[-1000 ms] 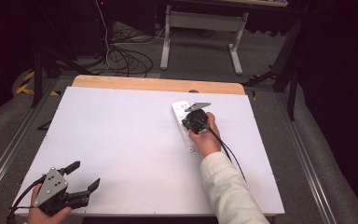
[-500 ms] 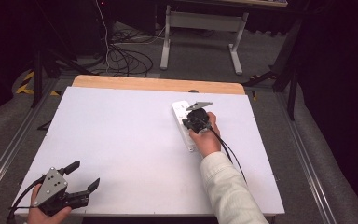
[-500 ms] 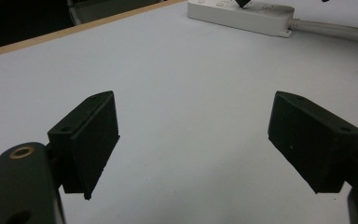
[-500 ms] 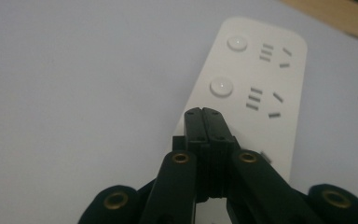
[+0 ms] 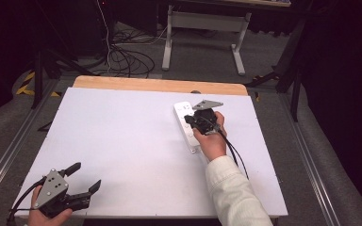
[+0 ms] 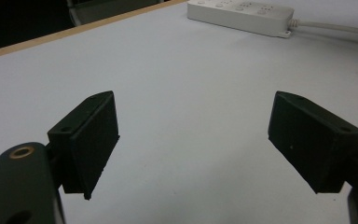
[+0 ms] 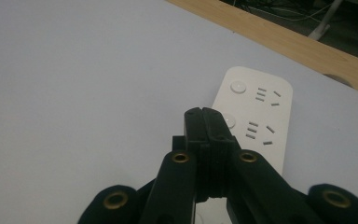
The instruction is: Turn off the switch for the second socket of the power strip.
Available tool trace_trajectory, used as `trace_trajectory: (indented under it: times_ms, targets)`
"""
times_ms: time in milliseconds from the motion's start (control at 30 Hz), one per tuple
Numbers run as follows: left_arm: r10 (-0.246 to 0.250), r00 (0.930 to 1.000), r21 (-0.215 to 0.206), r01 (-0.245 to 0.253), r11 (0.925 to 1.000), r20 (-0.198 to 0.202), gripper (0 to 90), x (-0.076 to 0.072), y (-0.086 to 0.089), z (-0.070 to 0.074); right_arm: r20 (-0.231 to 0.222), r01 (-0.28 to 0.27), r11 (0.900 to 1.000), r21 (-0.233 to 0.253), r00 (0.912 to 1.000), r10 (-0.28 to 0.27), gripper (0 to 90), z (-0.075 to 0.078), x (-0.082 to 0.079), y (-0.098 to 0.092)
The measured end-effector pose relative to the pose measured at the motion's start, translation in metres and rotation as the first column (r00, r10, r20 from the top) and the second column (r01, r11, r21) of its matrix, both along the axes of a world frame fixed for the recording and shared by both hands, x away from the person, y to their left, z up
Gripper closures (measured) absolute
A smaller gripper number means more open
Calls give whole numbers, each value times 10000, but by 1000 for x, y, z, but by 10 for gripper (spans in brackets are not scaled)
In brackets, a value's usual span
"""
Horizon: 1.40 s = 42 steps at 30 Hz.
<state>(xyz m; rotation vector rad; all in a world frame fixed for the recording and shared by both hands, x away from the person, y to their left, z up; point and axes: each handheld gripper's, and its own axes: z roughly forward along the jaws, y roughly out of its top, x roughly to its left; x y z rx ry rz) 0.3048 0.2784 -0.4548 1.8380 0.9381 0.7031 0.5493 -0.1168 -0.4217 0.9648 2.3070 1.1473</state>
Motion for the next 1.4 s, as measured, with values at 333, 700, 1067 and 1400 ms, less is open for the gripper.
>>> trace_trajectory:
  times_ms: [333, 700, 1067, 1400]
  targets:
    - [2, 10000, -17, -2, 10000, -23, 167, 0, 0, 0, 412, -310, 9995, -42, 9987, 312, 900, 13, -13, 2]
    - [38, 10000, -18, -38, 10000, -20, 167, 0, 0, 0, 392, -462, 9983, 359, 9982, 448, 684, 25, -23, -4]
    - [35, 10000, -47, -35, 10000, 10, 165, 0, 0, 0, 687, -729, 9916, 1071, 9955, 658, 386, 45, -61, -16]
    - [42, 10000, -48, -42, 10000, 4, 165, -1, 0, 0, 747, -962, 9912, 913, 9932, 895, 273, 48, -87, -30]
